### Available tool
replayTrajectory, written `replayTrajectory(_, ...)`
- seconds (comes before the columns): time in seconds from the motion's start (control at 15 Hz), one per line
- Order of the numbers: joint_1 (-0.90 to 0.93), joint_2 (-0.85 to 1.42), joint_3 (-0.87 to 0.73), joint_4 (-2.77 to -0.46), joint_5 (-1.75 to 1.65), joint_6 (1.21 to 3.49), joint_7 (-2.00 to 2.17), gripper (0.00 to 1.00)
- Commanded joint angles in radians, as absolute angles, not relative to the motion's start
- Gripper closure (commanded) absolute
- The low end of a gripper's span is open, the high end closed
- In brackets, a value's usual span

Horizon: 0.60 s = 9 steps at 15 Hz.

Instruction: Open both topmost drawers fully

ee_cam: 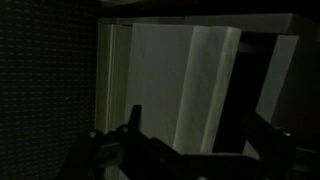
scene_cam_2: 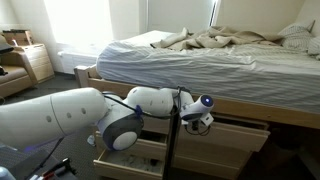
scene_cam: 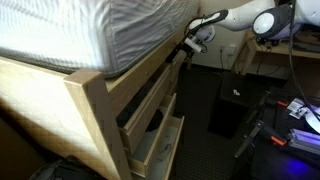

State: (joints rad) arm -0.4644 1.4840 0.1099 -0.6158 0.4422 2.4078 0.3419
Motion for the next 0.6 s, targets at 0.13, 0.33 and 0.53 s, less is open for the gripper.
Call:
replayTrajectory(0.13, -0.435, 1.487, 0.111, -0.618, 0.432, 2.385, 0.355, 0.0)
replayTrajectory(0.33, -0.431, 1.489, 0.114, -0.632, 0.432, 2.345, 0.344, 0.0)
replayTrajectory(0.53, -0.416, 1.489, 0.1, -0.63, 0.42, 2.306, 0.352, 0.0)
